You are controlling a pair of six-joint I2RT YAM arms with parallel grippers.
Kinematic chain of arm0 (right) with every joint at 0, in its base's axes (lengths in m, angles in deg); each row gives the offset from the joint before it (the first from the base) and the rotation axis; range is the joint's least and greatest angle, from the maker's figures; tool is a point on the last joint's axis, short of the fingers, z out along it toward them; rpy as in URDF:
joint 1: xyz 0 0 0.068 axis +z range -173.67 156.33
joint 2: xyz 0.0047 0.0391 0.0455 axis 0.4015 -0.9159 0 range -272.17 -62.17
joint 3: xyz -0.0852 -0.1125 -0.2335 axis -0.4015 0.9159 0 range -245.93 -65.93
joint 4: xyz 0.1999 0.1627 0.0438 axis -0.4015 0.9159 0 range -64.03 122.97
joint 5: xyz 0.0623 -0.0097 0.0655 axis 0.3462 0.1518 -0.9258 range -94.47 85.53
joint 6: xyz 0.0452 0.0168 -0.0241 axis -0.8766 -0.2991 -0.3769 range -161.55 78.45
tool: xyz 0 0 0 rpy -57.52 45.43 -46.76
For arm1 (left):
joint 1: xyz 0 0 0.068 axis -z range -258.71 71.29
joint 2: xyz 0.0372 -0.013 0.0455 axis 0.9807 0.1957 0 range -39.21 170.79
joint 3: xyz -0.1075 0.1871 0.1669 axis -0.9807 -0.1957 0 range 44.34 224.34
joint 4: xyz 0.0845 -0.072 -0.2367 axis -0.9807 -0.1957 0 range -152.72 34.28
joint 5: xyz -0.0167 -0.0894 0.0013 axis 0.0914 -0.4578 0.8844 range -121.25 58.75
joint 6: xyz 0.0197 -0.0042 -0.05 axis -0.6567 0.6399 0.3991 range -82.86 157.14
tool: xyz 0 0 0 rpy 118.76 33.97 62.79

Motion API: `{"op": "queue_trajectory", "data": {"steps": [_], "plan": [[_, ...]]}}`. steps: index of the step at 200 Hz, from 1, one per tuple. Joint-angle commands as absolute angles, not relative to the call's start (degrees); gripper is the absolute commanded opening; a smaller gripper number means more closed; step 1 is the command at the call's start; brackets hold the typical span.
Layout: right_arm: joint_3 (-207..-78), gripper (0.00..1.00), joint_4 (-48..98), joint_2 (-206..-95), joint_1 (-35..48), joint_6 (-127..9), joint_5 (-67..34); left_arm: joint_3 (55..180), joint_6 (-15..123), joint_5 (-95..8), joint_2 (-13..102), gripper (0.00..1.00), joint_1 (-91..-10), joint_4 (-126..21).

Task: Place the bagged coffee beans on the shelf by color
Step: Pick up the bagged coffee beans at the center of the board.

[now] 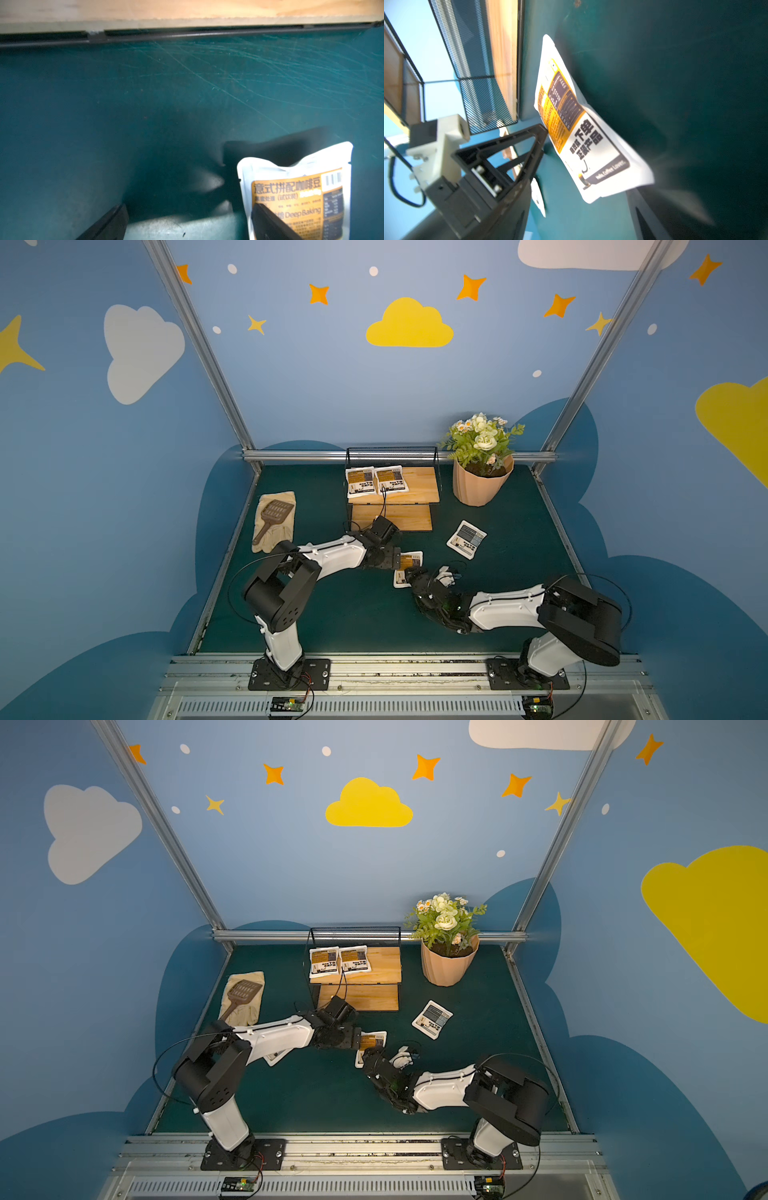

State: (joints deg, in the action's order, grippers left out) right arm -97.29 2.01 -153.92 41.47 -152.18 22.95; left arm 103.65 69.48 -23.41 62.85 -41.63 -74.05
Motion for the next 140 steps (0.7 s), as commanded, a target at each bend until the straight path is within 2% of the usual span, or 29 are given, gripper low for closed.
{"op": "queue_trajectory", "data": {"steps": [1, 56, 140], "plan": [[-95.4, 0.75, 5.0, -160.1, 41.6, -156.3, 21.4, 103.4, 69.4, -23.1, 64.6, 0.99, -41.6, -74.3], [-94.0, 0.57, 0.5, -163.0, 41.6, -157.0, 21.5, 103.1, 69.5, -23.1, 65.2, 0.99, -41.6, -74.3], [-91.6, 0.06, -6.5, -165.9, 41.4, -154.8, 21.6, 102.8, 69.6, -23.4, 65.4, 0.99, -41.6, -74.4]]}}
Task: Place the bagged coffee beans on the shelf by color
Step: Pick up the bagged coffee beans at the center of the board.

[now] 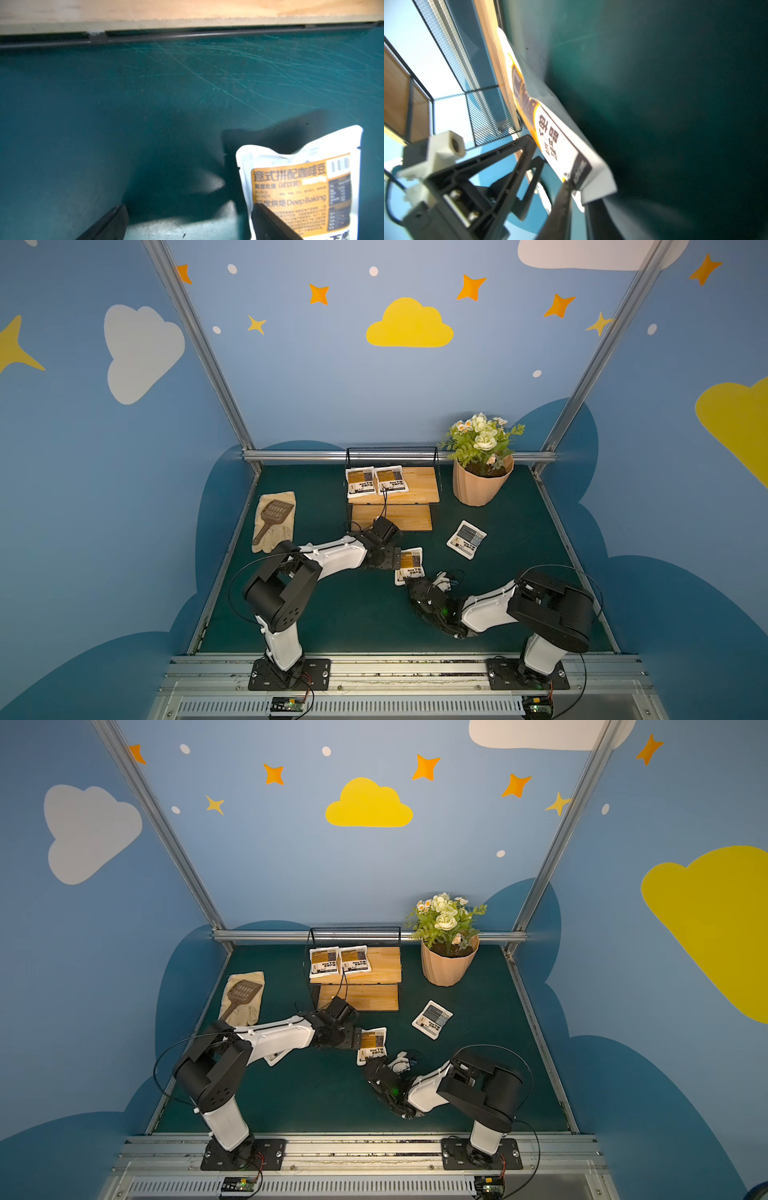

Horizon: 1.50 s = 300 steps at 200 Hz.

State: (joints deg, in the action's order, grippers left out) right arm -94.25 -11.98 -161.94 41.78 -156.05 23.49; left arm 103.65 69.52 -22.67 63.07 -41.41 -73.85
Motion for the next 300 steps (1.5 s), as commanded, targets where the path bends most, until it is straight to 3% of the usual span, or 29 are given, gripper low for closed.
{"op": "queue_trajectory", "data": {"steps": [1, 12, 67, 103, 134, 198, 300], "plan": [[-91.5, 0.05, -6.6, -165.9, 41.4, -154.7, 21.5, 102.8, 69.5, -23.3, 65.4, 0.99, -41.6, -74.3], [-91.2, 0.00, -8.4, -166.3, 41.3, -154.1, 21.2, 102.8, 69.5, -23.3, 65.3, 0.99, -41.6, -74.4], [-87.0, 0.00, -19.5, -164.6, 41.3, -147.2, 19.7, 103.3, 70.1, -23.7, 60.7, 0.99, -41.8, -77.3], [-86.0, 0.00, -18.6, -159.2, 41.4, -143.5, 17.3, 104.5, 70.7, -24.8, 54.9, 0.99, -42.7, -82.1], [-86.2, 0.00, -13.9, -151.4, 41.5, -140.3, 15.4, 104.8, 71.0, -26.1, 48.3, 1.00, -44.0, -85.5], [-94.0, 0.00, 22.6, -128.3, 41.5, -135.7, 15.1, 104.1, 72.6, -28.7, 35.0, 1.00, -47.9, -88.4], [-100.9, 0.00, 23.6, -118.7, 38.9, -125.8, 13.8, 112.2, 73.3, -35.7, 31.6, 1.00, -53.6, -92.0]]}}
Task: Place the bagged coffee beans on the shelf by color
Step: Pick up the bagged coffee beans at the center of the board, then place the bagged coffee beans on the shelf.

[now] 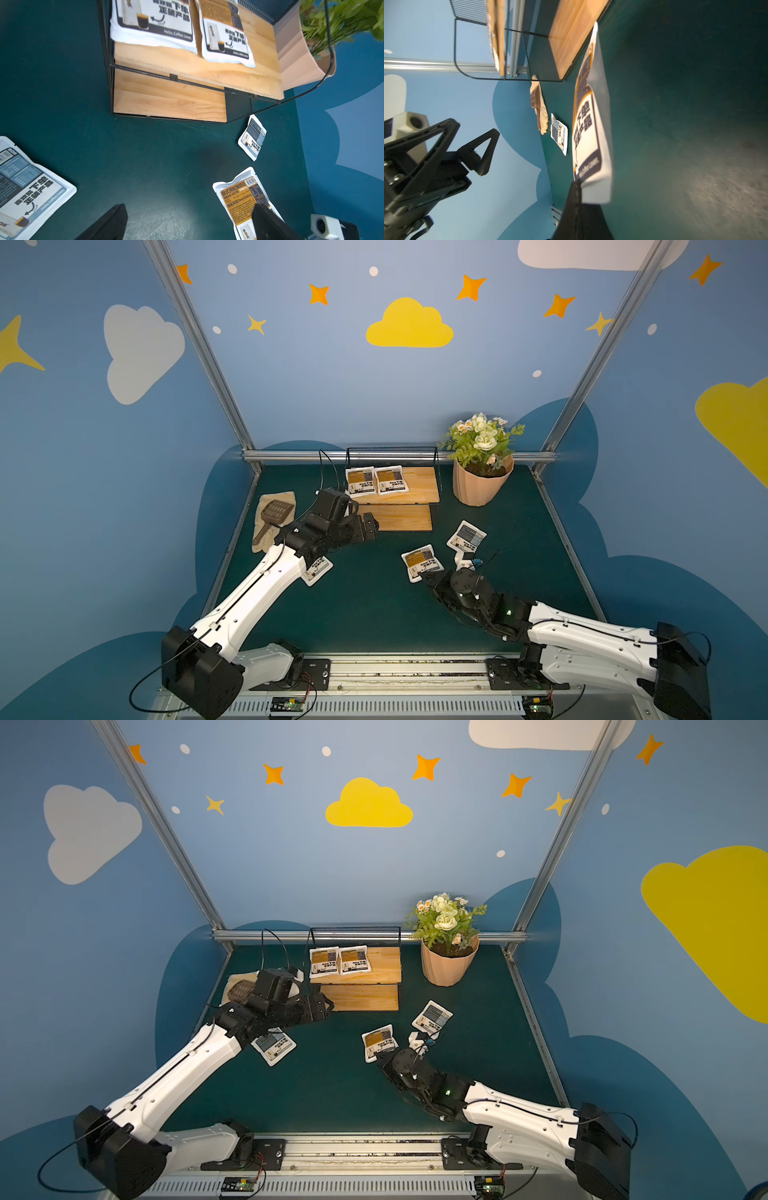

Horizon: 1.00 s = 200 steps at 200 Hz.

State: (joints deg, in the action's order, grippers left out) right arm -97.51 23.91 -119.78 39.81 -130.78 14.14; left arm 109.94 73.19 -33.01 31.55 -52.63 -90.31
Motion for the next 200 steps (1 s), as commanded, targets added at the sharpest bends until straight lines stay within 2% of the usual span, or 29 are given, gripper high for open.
{"op": "queue_trajectory", "data": {"steps": [1, 34, 87, 140, 200], "plan": [[-101.1, 0.00, 23.5, -118.7, 38.8, -125.7, 13.8, 112.3, 73.3, -35.8, 31.6, 1.00, -53.7, -92.0], [-105.0, 0.00, 20.6, -120.2, 35.8, -121.2, 12.5, 115.0, 73.5, -37.4, 32.9, 1.00, -54.5, -92.1], [-114.8, 0.00, 16.4, -127.0, 26.8, -117.3, 5.0, 118.9, 73.0, -39.3, 34.9, 1.00, -55.4, -92.3], [-124.6, 0.00, 9.9, -139.2, 19.0, -117.4, -0.1, 122.8, 71.6, -41.3, 38.7, 1.00, -56.2, -92.1], [-133.0, 0.00, 0.2, -154.3, 15.1, -120.8, -3.7, 125.0, 71.2, -42.4, 41.9, 1.00, -57.0, -91.0]]}}
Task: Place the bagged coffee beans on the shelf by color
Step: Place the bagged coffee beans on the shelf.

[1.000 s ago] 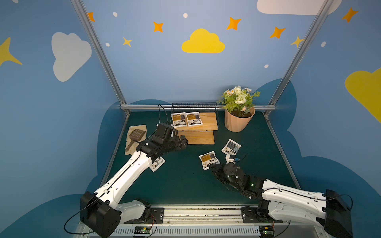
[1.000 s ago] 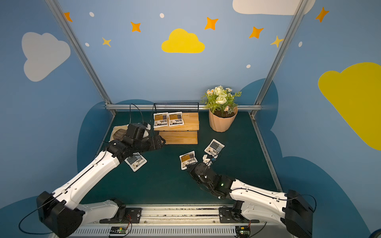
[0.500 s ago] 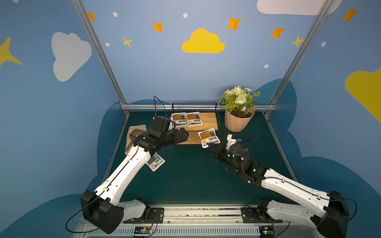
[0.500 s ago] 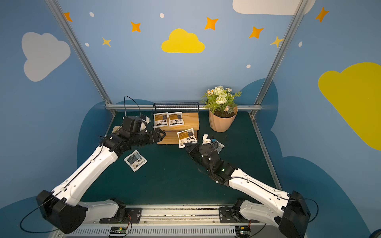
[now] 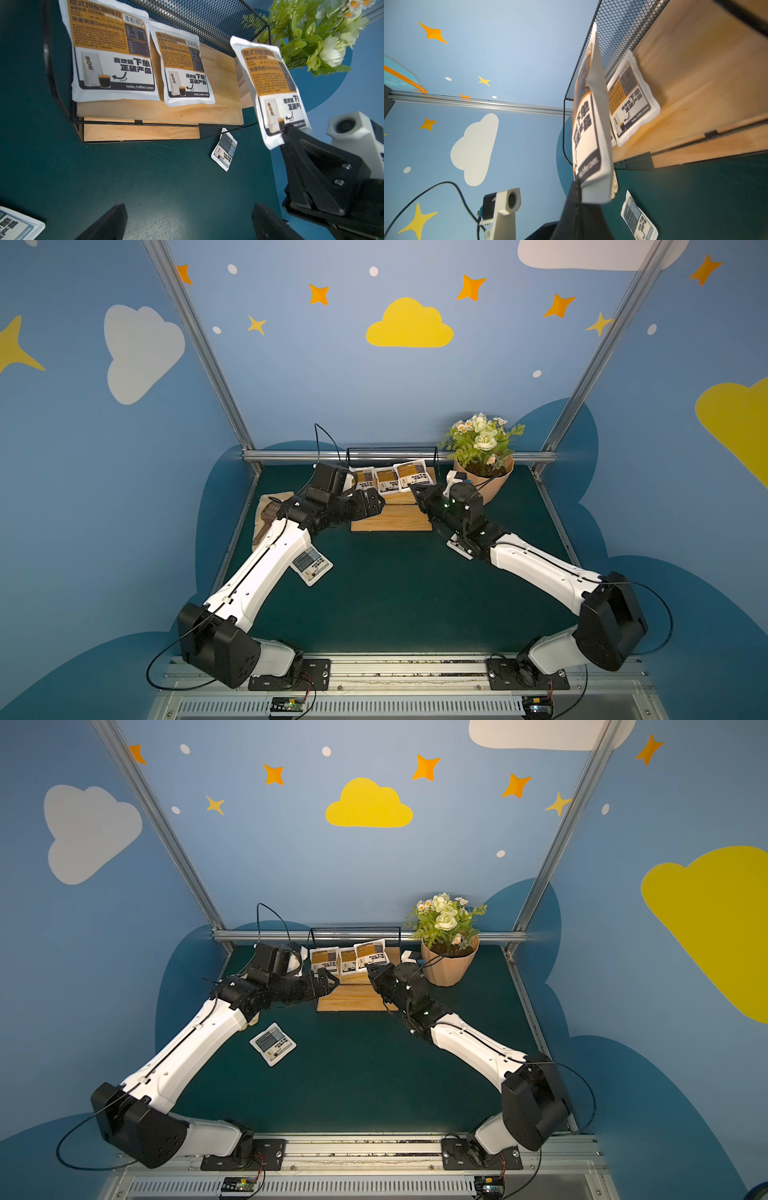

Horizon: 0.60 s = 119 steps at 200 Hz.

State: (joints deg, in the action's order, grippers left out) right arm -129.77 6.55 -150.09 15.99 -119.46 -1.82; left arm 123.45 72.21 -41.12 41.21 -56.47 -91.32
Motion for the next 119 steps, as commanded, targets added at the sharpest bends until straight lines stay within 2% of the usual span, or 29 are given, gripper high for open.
{"op": "queue_trajectory", "data": {"steps": [1, 46, 119], "plan": [[-133.1, 0.00, 0.2, -154.5, 15.1, -120.8, -3.7, 125.1, 71.2, -42.4, 41.9, 1.00, -57.0, -91.0], [-136.9, 0.00, -0.4, -160.0, 14.0, -120.2, -2.0, 125.8, 70.7, -43.2, 42.9, 1.00, -57.6, -90.9], [-135.1, 0.00, 0.2, -161.2, 11.8, -120.8, 0.7, 125.5, 70.3, -44.1, 43.5, 1.00, -58.2, -90.7]]}}
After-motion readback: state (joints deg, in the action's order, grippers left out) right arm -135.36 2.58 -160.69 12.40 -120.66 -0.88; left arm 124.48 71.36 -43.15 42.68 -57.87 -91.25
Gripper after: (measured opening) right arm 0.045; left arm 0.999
